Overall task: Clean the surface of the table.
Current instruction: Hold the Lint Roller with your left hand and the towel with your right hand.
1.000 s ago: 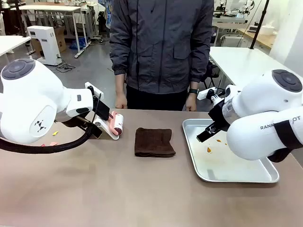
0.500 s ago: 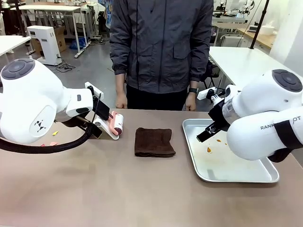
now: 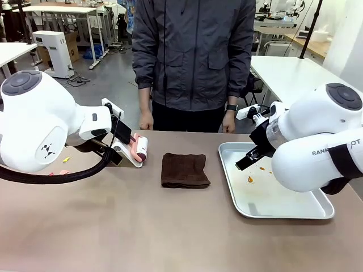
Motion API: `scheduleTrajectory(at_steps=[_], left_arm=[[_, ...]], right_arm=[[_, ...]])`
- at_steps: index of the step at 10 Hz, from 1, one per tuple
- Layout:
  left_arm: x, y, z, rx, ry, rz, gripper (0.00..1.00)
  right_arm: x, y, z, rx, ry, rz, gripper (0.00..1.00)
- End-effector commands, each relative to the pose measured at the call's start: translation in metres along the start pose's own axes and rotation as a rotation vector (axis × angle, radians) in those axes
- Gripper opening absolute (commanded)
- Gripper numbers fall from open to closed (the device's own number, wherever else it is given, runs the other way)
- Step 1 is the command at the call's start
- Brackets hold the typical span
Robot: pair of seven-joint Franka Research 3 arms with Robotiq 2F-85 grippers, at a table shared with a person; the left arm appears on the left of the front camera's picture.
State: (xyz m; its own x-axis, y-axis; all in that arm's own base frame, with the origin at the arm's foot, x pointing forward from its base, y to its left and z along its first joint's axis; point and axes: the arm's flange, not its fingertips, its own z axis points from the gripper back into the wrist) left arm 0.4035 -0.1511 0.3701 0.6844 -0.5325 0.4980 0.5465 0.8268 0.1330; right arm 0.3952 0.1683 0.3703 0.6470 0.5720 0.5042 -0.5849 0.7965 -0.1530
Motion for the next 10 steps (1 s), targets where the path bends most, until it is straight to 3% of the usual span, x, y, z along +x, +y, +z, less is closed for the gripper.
scheduleTrajectory(at_steps=[1, 5, 6, 7, 8, 10], left_arm=[[0.0, 0.0, 0.0, 0.0, 0.0, 0.0, 1.0], [0.0, 0.0, 0.0, 0.0, 0.0, 0.0, 1.0], [-0.003, -0.003, 0.009, -0.075, 0.032, -0.025, 1.0], [-0.005, -0.006, 0.021, -0.153, 0.061, 0.003, 1.0], [-0.008, -0.011, 0.033, -0.231, 0.167, 0.06, 1.0], [-0.017, -0.005, 0.06, -0.356, 0.158, 0.126, 1.0]], right_arm=[[0.0, 0.0, 0.0, 0.0, 0.0, -0.001, 1.0], [0.0, 0.0, 0.0, 0.0, 0.0, 0.0, 1.0], [0.0, -0.003, 0.007, 0.043, 0.075, -0.055, 1.0], [-0.003, -0.007, 0.017, -0.03, 0.261, -0.213, 1.0], [-0.007, -0.008, 0.035, 0.092, 0.232, -0.281, 1.0], [-0.018, -0.017, 0.066, 0.189, 0.277, -0.417, 1.0]])
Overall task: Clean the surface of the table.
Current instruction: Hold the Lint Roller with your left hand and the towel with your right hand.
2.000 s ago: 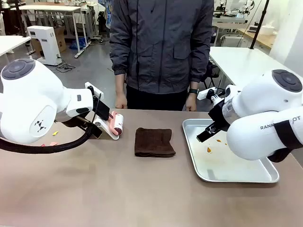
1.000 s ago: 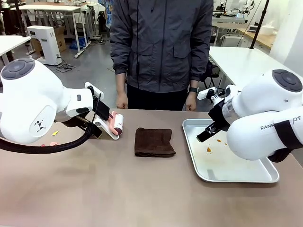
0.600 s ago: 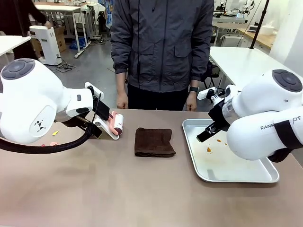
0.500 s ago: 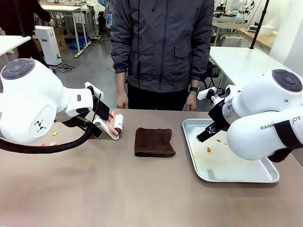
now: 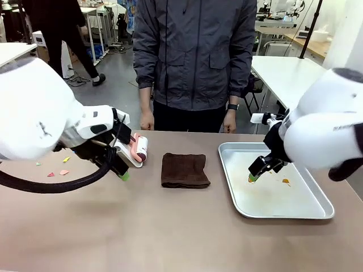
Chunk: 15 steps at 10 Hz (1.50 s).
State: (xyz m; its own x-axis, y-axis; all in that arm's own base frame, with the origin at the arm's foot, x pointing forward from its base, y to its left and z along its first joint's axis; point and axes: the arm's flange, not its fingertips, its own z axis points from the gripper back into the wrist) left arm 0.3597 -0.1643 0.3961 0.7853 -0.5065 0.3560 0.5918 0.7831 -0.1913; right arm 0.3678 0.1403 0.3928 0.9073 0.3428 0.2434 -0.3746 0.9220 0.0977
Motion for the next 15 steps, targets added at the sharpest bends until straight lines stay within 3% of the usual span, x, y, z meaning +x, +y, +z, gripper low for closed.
scheduleTrajectory(at_steps=[1, 3, 5, 7, 9, 11, 14, 15], left_arm=[[-0.019, 0.026, 0.042, -0.08, -0.04, 0.062, 1.0], [-0.051, 0.06, 0.087, -0.176, -0.152, 0.145, 1.0], [-0.094, 0.111, 0.12, -0.286, -0.282, 0.27, 1.0], [-0.152, 0.16, 0.131, -0.438, -0.423, 0.409, 1.0], [-0.214, 0.196, 0.129, -0.578, -0.62, 0.524, 1.0], [-0.238, 0.186, 0.122, -0.65, -0.791, 0.604, 1.0], [-0.244, 0.17, 0.117, -0.681, -0.898, 0.636, 1.0], [-0.243, 0.172, 0.117, -0.661, -0.894, 0.647, 1.0]], right_arm=[[-0.012, -0.011, 0.042, 0.11, 0.003, -0.157, 1.0], [-0.045, -0.033, 0.068, 0.348, -0.018, -0.205, 1.0], [-0.094, -0.054, 0.096, 0.578, -0.163, -0.221, 1.0], [-0.149, -0.085, 0.111, 0.653, -0.345, -0.339, 1.0], [-0.187, -0.129, 0.111, 0.683, -0.431, -0.502, 1.0], [-0.212, -0.177, 0.098, 0.734, -0.455, -0.648, 1.0], [-0.231, -0.221, 0.071, 0.803, -0.511, -0.773, 1.0], [-0.232, -0.227, 0.064, 0.773, -0.531, -0.802, 1.0]])
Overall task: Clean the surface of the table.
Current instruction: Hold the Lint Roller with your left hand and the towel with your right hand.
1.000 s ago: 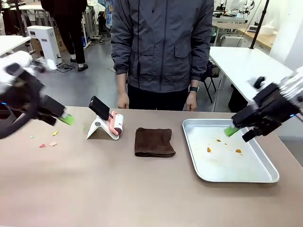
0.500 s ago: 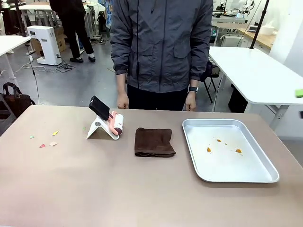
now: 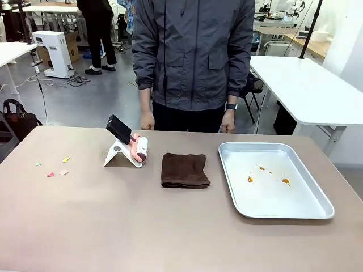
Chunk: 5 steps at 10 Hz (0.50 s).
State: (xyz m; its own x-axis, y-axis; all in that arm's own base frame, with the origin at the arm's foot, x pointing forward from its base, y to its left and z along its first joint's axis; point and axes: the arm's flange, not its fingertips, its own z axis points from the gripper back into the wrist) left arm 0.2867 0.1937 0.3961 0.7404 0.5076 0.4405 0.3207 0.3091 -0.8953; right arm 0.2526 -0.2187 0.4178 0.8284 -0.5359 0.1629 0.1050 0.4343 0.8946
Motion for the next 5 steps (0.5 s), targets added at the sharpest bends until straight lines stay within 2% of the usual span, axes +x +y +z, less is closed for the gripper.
scheduleTrajectory(at_steps=[1, 5], left_arm=[[-0.0011, -0.0034, 0.0039, 0.0, 0.014, -0.003, 1.0], [-0.0011, -0.0034, 0.0039, 0.0, 0.014, -0.003, 1.0]], right_arm=[[-0.0027, 0.0194, 0.001, -0.008, 0.016, 0.026, 1.0], [-0.0027, 0.0194, 0.001, -0.008, 0.016, 0.026, 1.0]])
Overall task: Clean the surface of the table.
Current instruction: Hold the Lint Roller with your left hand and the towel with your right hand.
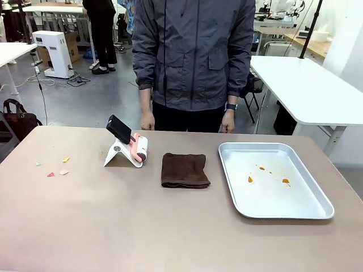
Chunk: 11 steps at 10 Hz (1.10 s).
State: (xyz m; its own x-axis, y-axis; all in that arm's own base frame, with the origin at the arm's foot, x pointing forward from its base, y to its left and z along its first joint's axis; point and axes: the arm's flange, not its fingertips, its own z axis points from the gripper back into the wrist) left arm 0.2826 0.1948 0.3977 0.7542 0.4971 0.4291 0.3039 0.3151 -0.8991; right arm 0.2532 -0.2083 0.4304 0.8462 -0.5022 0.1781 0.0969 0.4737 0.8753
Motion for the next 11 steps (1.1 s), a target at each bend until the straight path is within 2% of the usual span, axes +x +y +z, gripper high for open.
scheduleTrajectory(at_steps=[1, 2, 3, 5, 7, 8, 11], left_arm=[[0.001, -0.001, 0.001, -0.014, -0.004, -0.014, 1.0], [0.0, 0.0, 0.0, 0.0, 0.0, 0.0, 1.0], [0.004, -0.014, -0.014, 0.01, 0.035, -0.033, 1.0], [0.027, -0.043, -0.035, -0.008, 0.1, -0.072, 1.0], [0.048, -0.071, -0.069, 0.029, 0.195, -0.073, 1.0], [0.056, -0.091, -0.088, 0.065, 0.236, -0.045, 1.0], [0.058, -0.132, -0.126, 0.199, 0.349, 0.01, 1.0]], right_arm=[[0.0, 0.004, 0.004, 0.024, -0.012, -0.004, 1.0], [0.0, 0.0, 0.0, 0.0, 0.0, 0.0, 1.0], [-0.004, 0.022, -0.011, -0.071, -0.003, 0.068, 1.0], [-0.008, 0.072, -0.045, -0.13, 0.045, 0.249, 1.0], [-0.006, 0.118, -0.095, -0.178, 0.149, 0.38, 1.0], [-0.006, 0.141, -0.126, -0.205, 0.195, 0.416, 1.0], [-0.02, 0.19, -0.216, -0.268, 0.245, 0.381, 1.0]])
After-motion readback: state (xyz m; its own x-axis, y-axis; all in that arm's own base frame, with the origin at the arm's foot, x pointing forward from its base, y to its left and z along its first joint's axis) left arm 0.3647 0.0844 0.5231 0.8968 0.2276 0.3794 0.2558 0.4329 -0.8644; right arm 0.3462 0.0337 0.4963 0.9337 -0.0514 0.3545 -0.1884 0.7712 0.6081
